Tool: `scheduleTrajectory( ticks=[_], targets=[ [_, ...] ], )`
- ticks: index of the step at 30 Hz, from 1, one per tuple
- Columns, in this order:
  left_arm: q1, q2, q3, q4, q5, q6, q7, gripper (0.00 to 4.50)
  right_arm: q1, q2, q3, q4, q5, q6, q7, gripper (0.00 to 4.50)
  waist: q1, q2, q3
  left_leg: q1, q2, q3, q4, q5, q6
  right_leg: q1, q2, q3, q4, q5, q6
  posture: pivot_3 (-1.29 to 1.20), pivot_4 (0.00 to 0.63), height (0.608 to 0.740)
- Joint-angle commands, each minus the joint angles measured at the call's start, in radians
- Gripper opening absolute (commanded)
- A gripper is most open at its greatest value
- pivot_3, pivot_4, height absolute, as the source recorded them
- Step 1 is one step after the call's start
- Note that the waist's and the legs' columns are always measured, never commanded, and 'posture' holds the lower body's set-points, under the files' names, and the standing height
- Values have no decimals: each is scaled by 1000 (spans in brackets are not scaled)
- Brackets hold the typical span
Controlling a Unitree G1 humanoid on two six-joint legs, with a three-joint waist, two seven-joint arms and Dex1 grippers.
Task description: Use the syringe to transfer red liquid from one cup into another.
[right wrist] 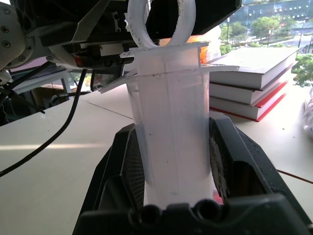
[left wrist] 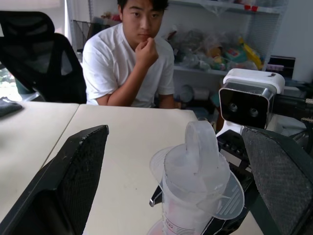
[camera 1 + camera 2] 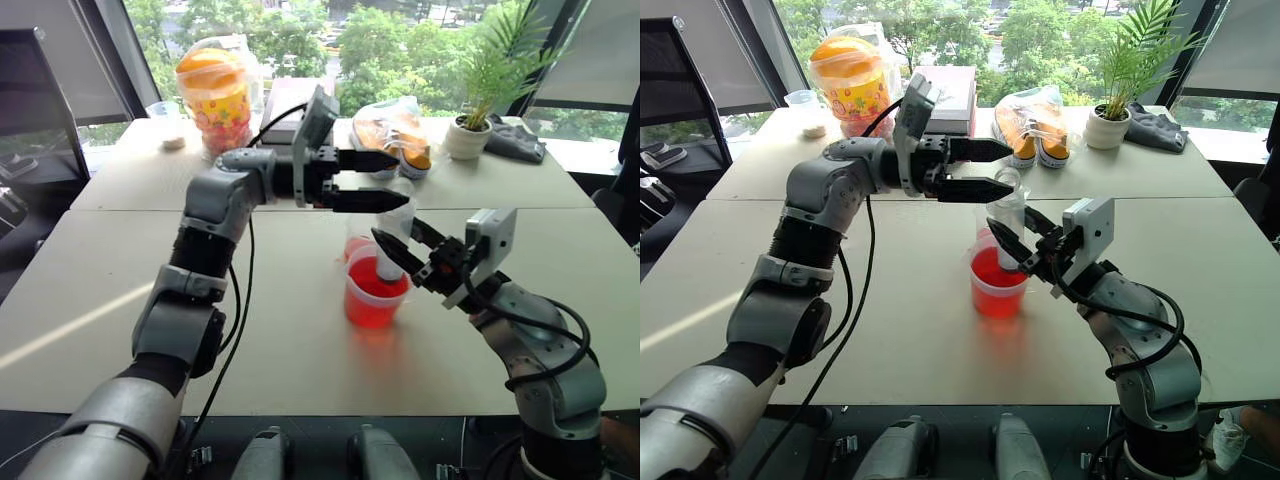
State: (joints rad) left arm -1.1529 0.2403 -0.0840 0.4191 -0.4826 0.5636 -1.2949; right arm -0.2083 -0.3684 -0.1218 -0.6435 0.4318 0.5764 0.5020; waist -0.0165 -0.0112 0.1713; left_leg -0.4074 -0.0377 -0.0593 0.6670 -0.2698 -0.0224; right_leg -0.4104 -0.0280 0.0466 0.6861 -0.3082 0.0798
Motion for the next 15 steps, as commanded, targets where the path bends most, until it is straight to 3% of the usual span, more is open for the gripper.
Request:
scheduleTrajectory(
  ticks=[1, 7, 15],
  targets=[
    [-10, -3, 1, -27, -10, 5, -5, 3094, -14, -10, 3, -27, 12, -20, -12, 1437, 0, 0, 0, 0, 0, 0, 0, 0, 0, 0, 0, 0, 0, 0, 0, 0, 150, 740],
    [4, -7, -14, -44, -15, 8, -29, 39, -24, -23, 5, -35, 25, -14, -21, 1437, 0, 0, 0, 0, 0, 0, 0, 0, 0, 0, 0, 0, 0, 0, 0, 0, 150, 740],
    [-29, -10, 17, -19, -28, -4, -12, 39, -25, -36, 14, -32, 67, 22, -18, 1437, 1, 0, 0, 0, 0, 0, 0, 0, 0, 0, 0, 0, 0, 0, 0, 0, 150, 740]
  ],
)
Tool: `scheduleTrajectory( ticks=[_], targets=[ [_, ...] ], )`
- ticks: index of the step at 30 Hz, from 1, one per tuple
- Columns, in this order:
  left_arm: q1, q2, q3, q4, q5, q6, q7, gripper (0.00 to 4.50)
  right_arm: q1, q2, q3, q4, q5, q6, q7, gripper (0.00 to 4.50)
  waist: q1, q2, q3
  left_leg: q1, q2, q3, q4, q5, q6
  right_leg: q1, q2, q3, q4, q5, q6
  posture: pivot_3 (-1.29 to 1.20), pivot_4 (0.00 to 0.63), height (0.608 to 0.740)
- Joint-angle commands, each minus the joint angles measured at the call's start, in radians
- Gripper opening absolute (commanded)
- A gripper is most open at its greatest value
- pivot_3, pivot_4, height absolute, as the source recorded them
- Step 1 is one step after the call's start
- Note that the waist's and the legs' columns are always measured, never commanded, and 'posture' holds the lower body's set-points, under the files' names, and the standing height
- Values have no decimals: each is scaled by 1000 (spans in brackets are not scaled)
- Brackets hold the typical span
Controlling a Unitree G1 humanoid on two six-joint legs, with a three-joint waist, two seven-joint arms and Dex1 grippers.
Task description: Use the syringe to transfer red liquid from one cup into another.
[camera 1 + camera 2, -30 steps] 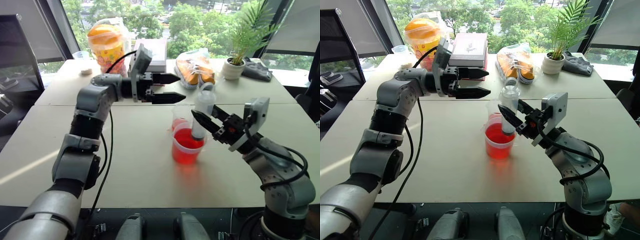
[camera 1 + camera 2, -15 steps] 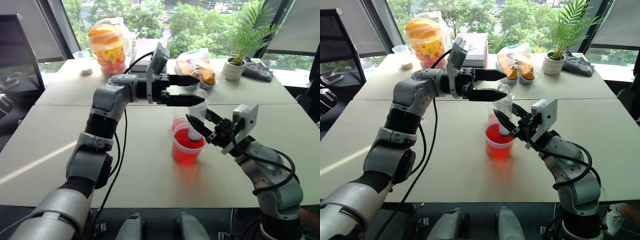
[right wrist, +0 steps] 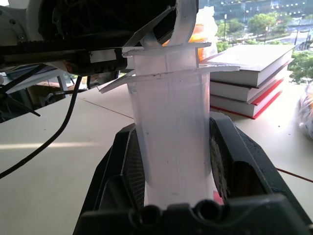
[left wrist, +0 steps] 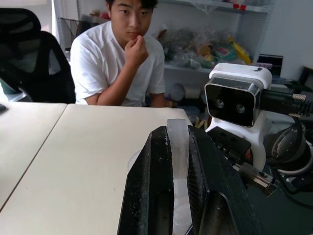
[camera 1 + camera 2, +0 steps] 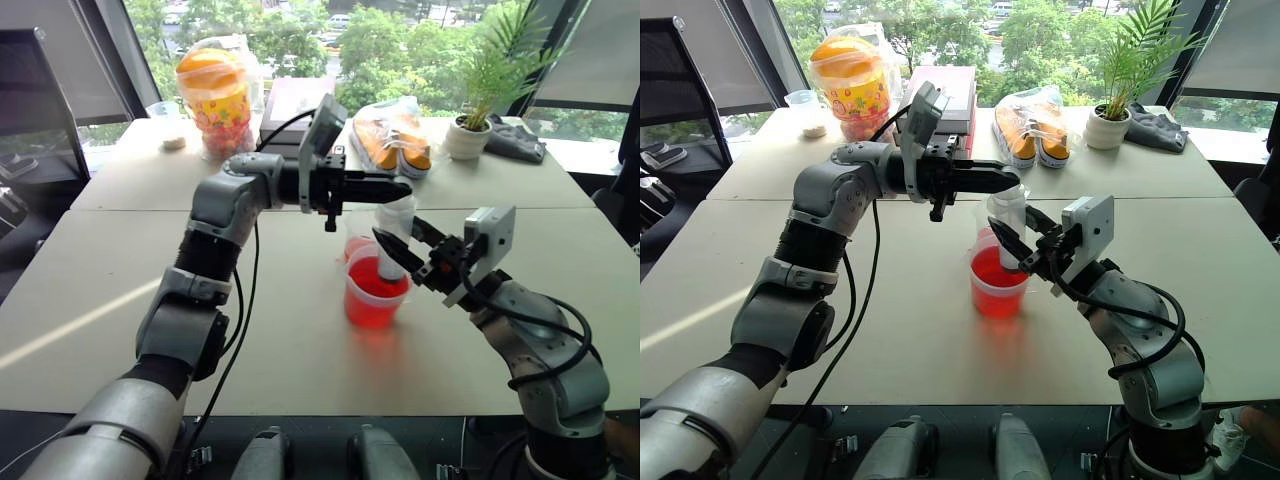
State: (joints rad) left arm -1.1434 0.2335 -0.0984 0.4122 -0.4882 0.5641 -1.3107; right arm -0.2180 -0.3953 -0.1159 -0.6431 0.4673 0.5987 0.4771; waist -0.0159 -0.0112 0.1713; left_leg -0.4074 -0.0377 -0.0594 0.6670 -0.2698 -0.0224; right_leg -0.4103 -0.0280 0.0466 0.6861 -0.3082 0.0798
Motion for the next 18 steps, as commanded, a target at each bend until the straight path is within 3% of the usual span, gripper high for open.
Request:
scheduleTrajectory(
  ticks=[1, 18],
  targets=[
    [-45, -3, 36, -8, -23, -9, 6, 39, -12, -11, 13, -30, 34, 3, 8, 1437, 0, 0, 0, 0, 0, 0, 0, 0, 0, 0, 0, 0, 0, 0, 0, 0, 150, 740],
    [-142, 24, 91, 73, -23, -57, 47, 39, -2, -14, 67, 48, 75, 25, 26, 1437, 1, 0, 0, 0, 0, 0, 0, 0, 0, 0, 0, 0, 0, 0, 0, 0, 150, 740]
  ],
)
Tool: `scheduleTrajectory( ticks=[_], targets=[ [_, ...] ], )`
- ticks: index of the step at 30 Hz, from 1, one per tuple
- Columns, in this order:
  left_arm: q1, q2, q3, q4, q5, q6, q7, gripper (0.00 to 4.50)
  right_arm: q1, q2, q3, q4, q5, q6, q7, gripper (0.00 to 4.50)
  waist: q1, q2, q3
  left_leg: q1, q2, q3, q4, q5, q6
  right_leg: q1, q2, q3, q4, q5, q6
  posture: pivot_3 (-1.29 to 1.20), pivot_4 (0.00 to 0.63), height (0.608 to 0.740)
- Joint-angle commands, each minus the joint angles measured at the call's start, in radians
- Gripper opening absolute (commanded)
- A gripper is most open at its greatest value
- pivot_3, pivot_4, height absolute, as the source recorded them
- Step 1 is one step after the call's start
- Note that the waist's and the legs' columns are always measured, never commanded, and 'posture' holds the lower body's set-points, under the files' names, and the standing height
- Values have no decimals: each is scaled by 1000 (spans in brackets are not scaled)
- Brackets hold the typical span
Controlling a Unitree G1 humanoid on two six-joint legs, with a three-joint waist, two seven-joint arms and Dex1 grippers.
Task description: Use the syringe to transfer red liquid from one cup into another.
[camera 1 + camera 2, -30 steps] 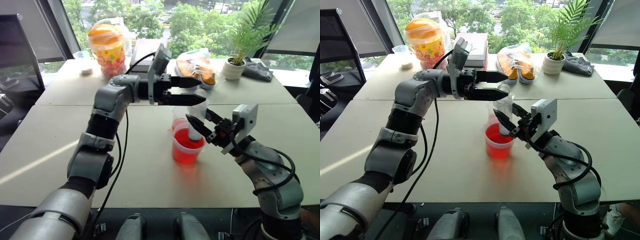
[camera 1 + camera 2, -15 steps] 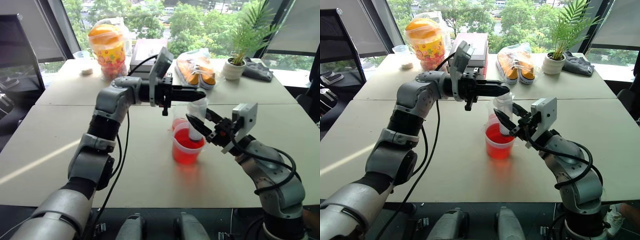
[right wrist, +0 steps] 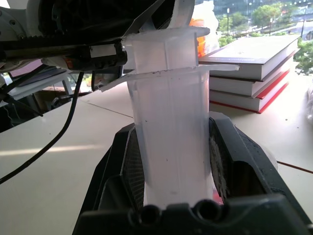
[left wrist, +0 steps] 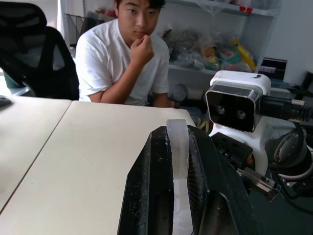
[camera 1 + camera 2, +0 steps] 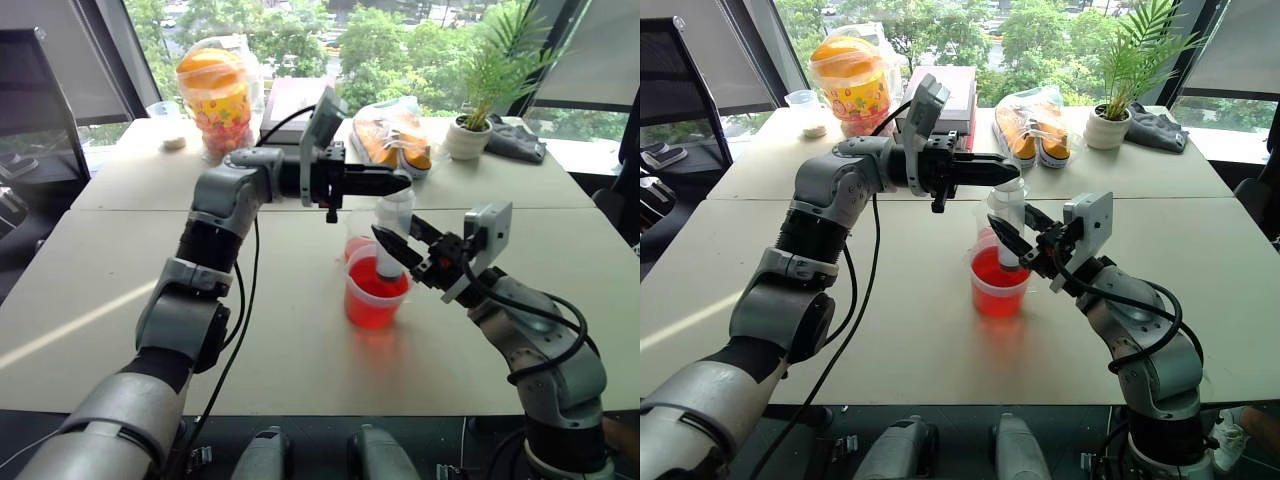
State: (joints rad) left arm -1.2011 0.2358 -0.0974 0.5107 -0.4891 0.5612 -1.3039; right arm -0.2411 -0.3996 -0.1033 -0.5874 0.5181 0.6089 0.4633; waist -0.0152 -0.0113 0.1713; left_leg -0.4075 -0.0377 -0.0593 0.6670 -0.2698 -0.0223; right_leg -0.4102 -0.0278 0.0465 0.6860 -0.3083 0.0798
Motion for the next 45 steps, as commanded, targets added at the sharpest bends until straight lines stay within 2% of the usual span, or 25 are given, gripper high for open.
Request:
scheduleTrajectory(
  ticks=[1, 14, 22, 26, 31, 39, 45],
  targets=[
    [-87, 23, 91, -23, -22, -57, 41, 39, 22, -11, 54, -8, 25, 14, 40, 1437, 0, 0, 0, 0, 0, 0, 0, 0, 0, 0, 0, 0, 0, 0, 0, 0, 150, 740],
    [-107, 33, 92, 6, -15, -89, 40, 39, 3, -21, 64, -29, 37, 23, 33, 1437, -1, 0, 0, 0, 0, 0, 0, 0, 0, 0, 0, 0, 0, 0, 0, 0, 150, 740],
    [-58, 32, 59, -21, -3, -81, 22, 39, -102, -47, 9, -98, 86, 83, -4, 1437, -1, 0, 0, 0, 0, 0, 0, 0, 0, 0, 0, 0, 0, 0, 0, 0, 150, 740],
    [-23, 34, 38, -28, 13, -61, 9, 1736, -144, -62, -26, -130, 133, 128, -29, 1437, 0, 0, 0, 0, 0, 0, 0, 0, 0, 0, 0, 0, 0, 0, 0, 0, 150, 740],
    [9, 49, 19, -30, 36, -76, -4, 4140, -169, -73, -58, -159, 197, 179, -60, 1437, 0, 0, 0, 0, 0, 0, 0, 0, 0, 0, 0, 0, 0, 0, 0, 0, 150, 740],
    [41, 126, 51, -39, 36, -72, -9, 4140, -170, -79, -67, -145, 200, 171, -95, 1437, -3, 0, 0, 0, 0, 0, 0, 0, 0, 0, 0, 0, 0, 0, 0, 0, 150, 740],
    [77, 198, 86, -67, 28, -37, 30, 4140, -259, -88, -105, -88, 233, 173, -111, 1437, -2, 0, 0, 0, 0, -1, 0, 0, 0, 0, 0, 0, 0, 0, 0, 0, 150, 740]
  ],
)
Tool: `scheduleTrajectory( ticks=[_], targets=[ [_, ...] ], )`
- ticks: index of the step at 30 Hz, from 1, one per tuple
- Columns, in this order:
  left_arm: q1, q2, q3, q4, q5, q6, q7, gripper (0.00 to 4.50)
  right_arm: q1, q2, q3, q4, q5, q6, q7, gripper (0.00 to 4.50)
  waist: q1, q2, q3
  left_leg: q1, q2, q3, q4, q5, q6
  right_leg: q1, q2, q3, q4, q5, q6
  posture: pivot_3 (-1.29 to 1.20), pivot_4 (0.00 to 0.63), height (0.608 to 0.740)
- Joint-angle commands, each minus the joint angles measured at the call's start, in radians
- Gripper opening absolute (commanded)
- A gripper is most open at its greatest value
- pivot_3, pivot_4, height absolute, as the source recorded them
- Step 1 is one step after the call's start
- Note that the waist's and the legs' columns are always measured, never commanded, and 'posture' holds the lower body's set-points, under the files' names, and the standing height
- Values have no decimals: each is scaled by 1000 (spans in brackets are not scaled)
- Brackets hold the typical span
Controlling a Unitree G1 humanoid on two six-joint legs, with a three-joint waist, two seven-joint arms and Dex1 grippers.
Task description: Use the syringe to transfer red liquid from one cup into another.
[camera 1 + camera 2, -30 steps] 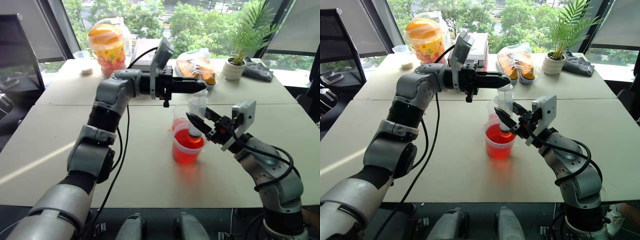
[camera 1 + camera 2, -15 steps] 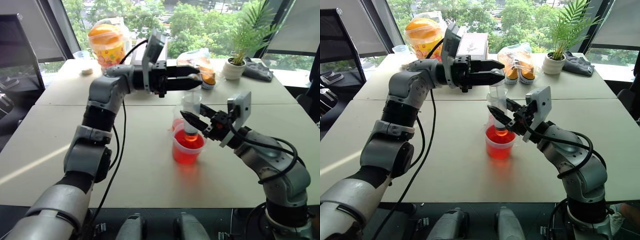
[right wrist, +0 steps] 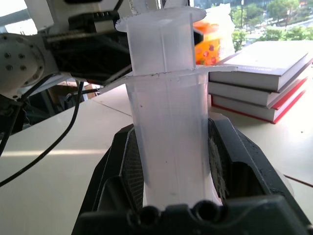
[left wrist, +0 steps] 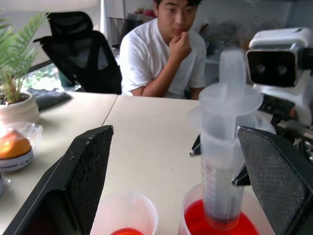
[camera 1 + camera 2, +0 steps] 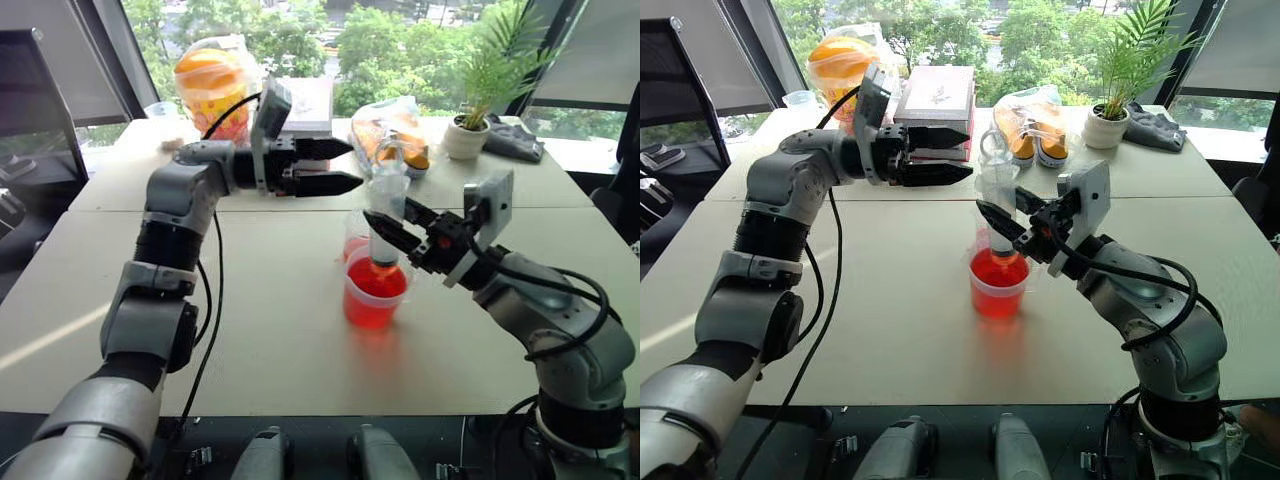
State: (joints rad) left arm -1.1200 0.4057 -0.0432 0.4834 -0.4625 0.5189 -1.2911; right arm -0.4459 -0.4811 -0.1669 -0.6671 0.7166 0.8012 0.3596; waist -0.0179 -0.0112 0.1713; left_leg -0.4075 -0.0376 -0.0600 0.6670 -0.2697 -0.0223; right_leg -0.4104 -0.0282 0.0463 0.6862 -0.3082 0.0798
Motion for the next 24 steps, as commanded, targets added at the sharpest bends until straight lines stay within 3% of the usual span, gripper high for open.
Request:
scheduleTrajectory(
  ticks=[1, 5, 11, 16, 24],
  targets=[
    [3, 36, 34, -43, 2, 5, 23, 4140, -79, -9, -48, 8, 43, -16, -10, 1437, 1, 0, 0, 0, 0, 0, 0, 0, 0, 0, 0, 0, 0, 0, 0, 0, 150, 740],
    [30, 62, 42, -69, -2, 10, 48, 4140, -217, -16, -69, 149, 59, -25, -1, 1437, 1, 0, 0, 0, 0, 0, 0, 0, 0, 0, -1, 0, 0, 0, 0, 0, 150, 740],
    [77, 64, 52, -156, -20, 39, 88, 4140, -388, 21, -5, 557, -99, -248, 110, 1437, 1, 0, 0, 0, 0, 1, 0, 0, 0, 0, 0, 0, 0, 0, 0, 0, 150, 740],
    [91, 68, 55, -193, -27, 56, 106, 4140, -379, 72, 50, 738, -203, -414, 193, 1437, -2, 0, 0, -1, 0, 2, 0, 0, 0, -2, -1, 0, 0, 0, 0, 0, 150, 740],
    [-5, 16, 52, -76, 5, -21, 142, 4140, -301, 125, 69, 746, -248, -464, 207, 1437, 1, 0, 0, -2, 0, 1, 0, 0, 0, -2, -1, 0, 0, 0, 0, 0, 150, 740]
  ],
)
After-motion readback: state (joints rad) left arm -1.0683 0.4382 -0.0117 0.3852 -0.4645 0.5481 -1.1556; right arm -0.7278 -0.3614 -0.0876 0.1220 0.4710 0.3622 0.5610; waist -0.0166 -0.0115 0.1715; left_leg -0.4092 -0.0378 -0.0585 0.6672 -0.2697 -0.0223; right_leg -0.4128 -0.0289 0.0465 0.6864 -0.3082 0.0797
